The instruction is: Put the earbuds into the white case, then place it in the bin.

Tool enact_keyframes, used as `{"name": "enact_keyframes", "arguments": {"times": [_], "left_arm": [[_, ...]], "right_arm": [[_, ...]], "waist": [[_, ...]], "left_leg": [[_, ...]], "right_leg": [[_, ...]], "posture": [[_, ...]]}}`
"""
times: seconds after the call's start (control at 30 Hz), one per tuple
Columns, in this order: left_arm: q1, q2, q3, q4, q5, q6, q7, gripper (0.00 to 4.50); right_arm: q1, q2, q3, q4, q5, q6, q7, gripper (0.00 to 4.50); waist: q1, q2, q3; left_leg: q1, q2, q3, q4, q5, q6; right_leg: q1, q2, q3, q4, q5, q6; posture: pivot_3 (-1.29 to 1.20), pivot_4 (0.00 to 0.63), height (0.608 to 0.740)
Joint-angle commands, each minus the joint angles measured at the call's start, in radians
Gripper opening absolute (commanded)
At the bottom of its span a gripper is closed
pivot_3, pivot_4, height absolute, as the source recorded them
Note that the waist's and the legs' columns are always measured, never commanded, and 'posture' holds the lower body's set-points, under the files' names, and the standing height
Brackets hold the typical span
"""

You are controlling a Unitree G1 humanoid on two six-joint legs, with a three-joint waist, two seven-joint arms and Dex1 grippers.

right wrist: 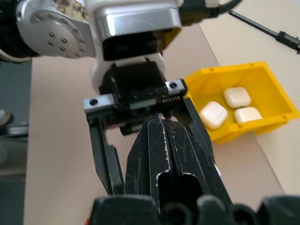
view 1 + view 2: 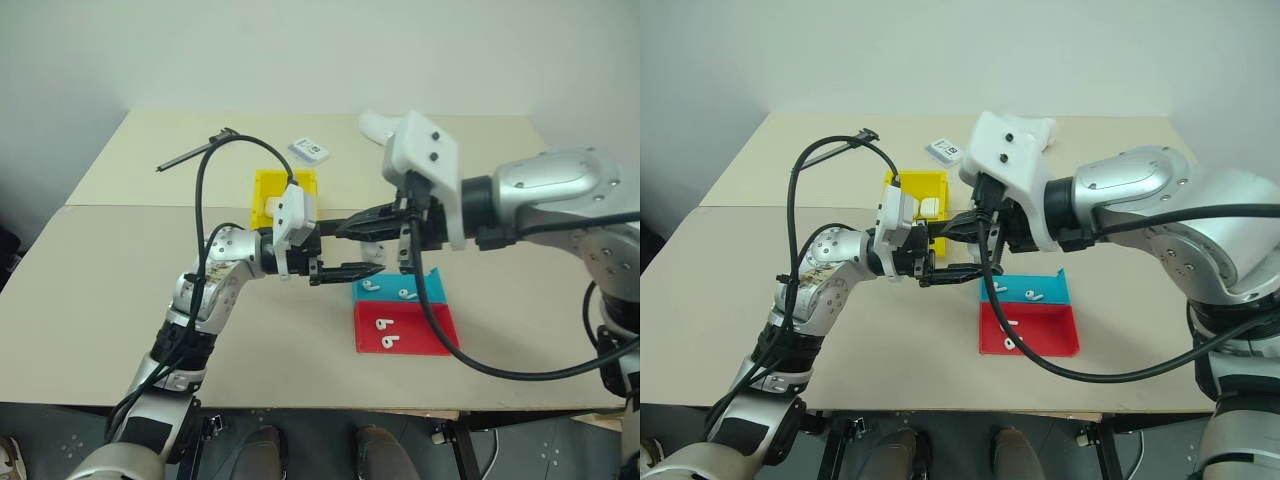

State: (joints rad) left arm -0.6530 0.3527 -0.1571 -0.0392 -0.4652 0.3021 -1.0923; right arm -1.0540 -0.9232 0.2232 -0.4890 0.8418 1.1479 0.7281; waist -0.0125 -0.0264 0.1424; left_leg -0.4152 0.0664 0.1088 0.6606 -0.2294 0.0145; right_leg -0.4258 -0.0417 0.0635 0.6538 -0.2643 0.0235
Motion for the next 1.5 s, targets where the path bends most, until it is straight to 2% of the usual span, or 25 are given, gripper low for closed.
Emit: {"name": "enact_keyframes", "arguments": {"times": [0.03,0.13,0.23,0.3,0.4,0.53,0.73,0.8,0.9,1.0,1.03,1.2,1.37,1.5], "left_arm": [[0.006,0.001,0.054,-0.058,-0.008,-0.036,0.041,2.81],[0.033,-0.019,0.086,-0.088,0.005,-0.036,0.140,2.81],[0.046,-0.093,0.138,-0.122,0.085,-0.002,0.416,2.81],[0.048,-0.122,0.157,-0.126,0.169,0.024,0.572,2.81],[0.050,-0.130,0.155,-0.080,0.292,0.016,0.724,2.81],[-0.010,-0.160,0.162,0.092,0.379,0.020,0.869,2.81],[-0.103,-0.181,0.120,0.330,0.468,0.003,0.936,2.81],[-0.111,-0.181,0.105,0.362,0.491,-0.006,0.940,3.54],[-0.101,-0.173,0.104,0.355,0.500,-0.033,0.932,4.42],[-0.081,-0.142,0.131,0.298,0.457,-0.018,0.863,4.47],[-0.069,-0.109,0.161,0.238,0.404,0.022,0.802,4.47],[0.057,0.092,0.233,-0.092,0.214,0.163,0.535,4.47],[0.274,0.334,0.391,-0.367,-0.048,0.260,0.257,4.47],[0.430,0.452,0.528,-0.491,-0.200,0.344,0.174,4.47]], "right_arm": [[0.023,-0.016,-0.058,0.013,-0.015,0.023,0.006,0.06],[0.057,0.012,-0.152,0.022,0.002,0.033,-0.040,0.06],[0.162,0.081,-0.292,-0.014,0.011,-0.071,-0.081,0.06],[0.251,0.091,-0.336,-0.054,-0.003,-0.114,-0.079,0.06],[0.328,0.085,-0.293,-0.111,-0.056,-0.082,-0.151,0.06],[0.372,0.145,-0.225,-0.136,-0.109,-0.076,-0.235,0.06],[0.375,0.191,-0.197,-0.134,-0.130,-0.031,-0.292,0.06],[0.378,0.200,-0.188,-0.136,-0.140,-0.022,-0.306,0.00],[0.395,0.212,-0.181,-0.145,-0.154,-0.021,-0.318,0.00],[0.424,0.219,-0.190,-0.152,-0.164,-0.038,-0.320,0.00],[0.445,0.216,-0.194,-0.155,-0.176,-0.065,-0.312,0.00],[0.545,0.204,-0.225,-0.168,-0.217,-0.195,-0.256,0.00],[0.752,0.194,-0.292,-0.146,-0.295,-0.449,-0.146,0.00],[0.867,0.137,-0.356,-0.114,-0.317,-0.579,-0.016,0.00]], "waist": [[-0.002,0.000,0.000],[-0.004,0.000,0.000],[0.000,0.000,0.000],[0.002,0.000,0.000],[0.002,0.000,0.000],[-0.002,0.000,0.000],[0.000,0.000,0.000],[0.000,0.000,0.000],[0.000,0.000,0.000],[-0.002,0.000,0.000],[-0.002,0.000,0.000],[-0.014,0.000,0.000],[-0.006,0.000,0.000],[-0.001,0.000,0.000]], "left_leg": [[0.000,0.000,0.000,0.000,0.000,0.000],[0.001,0.001,0.000,0.000,0.000,0.000],[0.001,0.000,-0.002,0.000,0.000,0.000],[0.001,0.000,-0.003,0.000,0.000,0.000],[0.000,-0.001,-0.003,0.000,0.000,0.000],[0.002,-0.001,-0.003,0.000,0.000,0.000],[0.000,-0.002,-0.002,0.000,0.002,0.000],[0.000,-0.002,-0.002,0.000,0.002,0.000],[-0.001,-0.002,-0.001,0.000,0.002,0.001],[-0.001,-0.002,-0.001,0.000,0.002,0.001],[-0.001,-0.002,-0.001,0.000,0.002,0.000],[0.000,-0.001,-0.001,-0.001,0.002,0.000],[0.002,0.000,0.001,-0.001,0.002,0.000],[0.005,0.000,0.001,-0.001,0.002,-0.001]], "right_leg": [[0.000,0.000,0.000,0.000,0.000,0.000],[0.000,0.000,0.001,0.001,0.000,0.000],[0.001,0.000,0.000,0.001,0.000,0.000],[0.002,-0.001,0.000,0.000,0.000,0.001],[0.002,-0.001,-0.001,0.000,0.001,0.001],[0.002,-0.001,0.000,0.002,0.001,0.001],[0.002,-0.001,-0.001,0.001,0.001,0.002],[0.001,-0.001,-0.001,-0.001,0.001,0.002],[0.001,-0.001,-0.001,-0.002,0.001,0.002],[0.001,-0.001,-0.001,-0.002,0.001,0.002],[0.001,-0.001,-0.001,-0.001,0.001,0.002],[0.000,-0.001,0.000,0.001,0.001,0.002],[0.002,-0.002,0.000,0.000,0.001,0.002],[0.004,-0.002,-0.001,0.001,0.001,0.002]], "posture": [[0.00,0.150,0.740],[0.00,0.150,0.740],[0.00,0.150,0.740],[0.00,0.150,0.740],[0.00,0.150,0.740],[0.00,0.150,0.740],[0.00,0.150,0.740],[0.00,0.150,0.740],[0.00,0.150,0.740],[0.00,0.150,0.740],[0.00,0.150,0.740],[0.00,0.150,0.740],[0.00,0.150,0.740],[0.00,0.150,0.740]]}}
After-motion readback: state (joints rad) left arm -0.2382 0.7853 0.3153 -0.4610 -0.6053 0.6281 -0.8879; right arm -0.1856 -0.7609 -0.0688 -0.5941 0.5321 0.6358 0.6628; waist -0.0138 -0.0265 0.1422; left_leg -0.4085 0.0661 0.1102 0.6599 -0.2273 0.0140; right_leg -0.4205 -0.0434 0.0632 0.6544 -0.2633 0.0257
